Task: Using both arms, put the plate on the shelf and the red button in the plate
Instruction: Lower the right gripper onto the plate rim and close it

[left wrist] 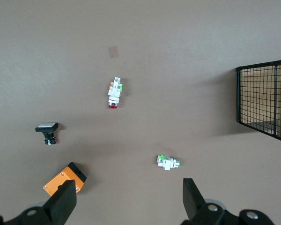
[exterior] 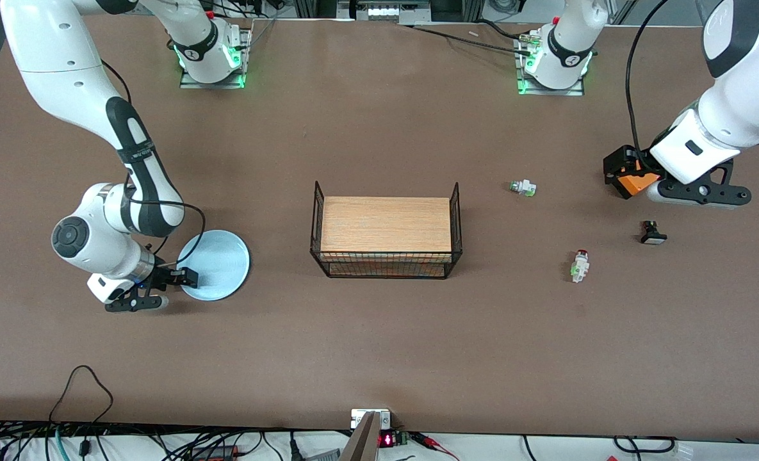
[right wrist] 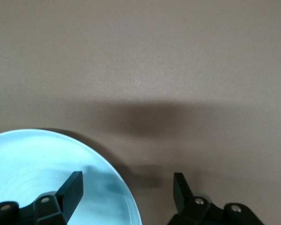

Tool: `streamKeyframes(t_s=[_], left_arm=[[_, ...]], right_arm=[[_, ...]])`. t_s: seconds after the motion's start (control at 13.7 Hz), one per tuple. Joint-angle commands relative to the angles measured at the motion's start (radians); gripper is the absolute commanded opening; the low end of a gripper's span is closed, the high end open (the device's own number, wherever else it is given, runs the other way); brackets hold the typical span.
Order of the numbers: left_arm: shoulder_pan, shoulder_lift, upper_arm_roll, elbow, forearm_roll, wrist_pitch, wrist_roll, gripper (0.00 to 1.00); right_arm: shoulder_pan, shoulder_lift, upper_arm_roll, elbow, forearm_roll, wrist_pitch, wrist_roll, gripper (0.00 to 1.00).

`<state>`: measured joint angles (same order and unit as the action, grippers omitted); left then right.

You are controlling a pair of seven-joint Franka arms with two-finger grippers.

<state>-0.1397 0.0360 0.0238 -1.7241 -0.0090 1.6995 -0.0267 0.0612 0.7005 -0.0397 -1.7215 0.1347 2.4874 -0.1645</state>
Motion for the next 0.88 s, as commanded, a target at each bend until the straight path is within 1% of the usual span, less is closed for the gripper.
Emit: streamKeyframes(t_s=[0.0, 0.15, 0.22, 0.44, 0.8], left_arm=[[0.002, 0.012, 0.002, 0.027, -0.028, -0.023, 0.024, 1.00], [0.002, 0.012, 0.002, 0.027, -0.031, -0.024, 0.024, 1.00], [0.003, 0.012, 0.002, 0.027, -0.031, -0.024, 0.024, 1.00], [0.002, 0.012, 0.002, 0.027, -0.031, -0.024, 0.024, 1.00], [0.002, 0.012, 0.002, 0.027, -0.032, -0.024, 0.022, 1.00]], right_arm=[[-0.001, -0.012, 0.003, -0.032, 0.000, 0.021, -0.006, 0.71], [-0.006, -0.012, 0.003, -0.033, 0.002, 0.015, -0.003, 0.59], [-0.006, -0.013, 0.001, -0.033, 0.002, 0.013, -0.001, 0.55], [-0.009, -0.015, -0.003, -0.033, 0.003, 0.008, 0.002, 0.39], [-0.009, -0.021, -0.011, -0.032, 0.006, -0.007, 0.000, 0.35]])
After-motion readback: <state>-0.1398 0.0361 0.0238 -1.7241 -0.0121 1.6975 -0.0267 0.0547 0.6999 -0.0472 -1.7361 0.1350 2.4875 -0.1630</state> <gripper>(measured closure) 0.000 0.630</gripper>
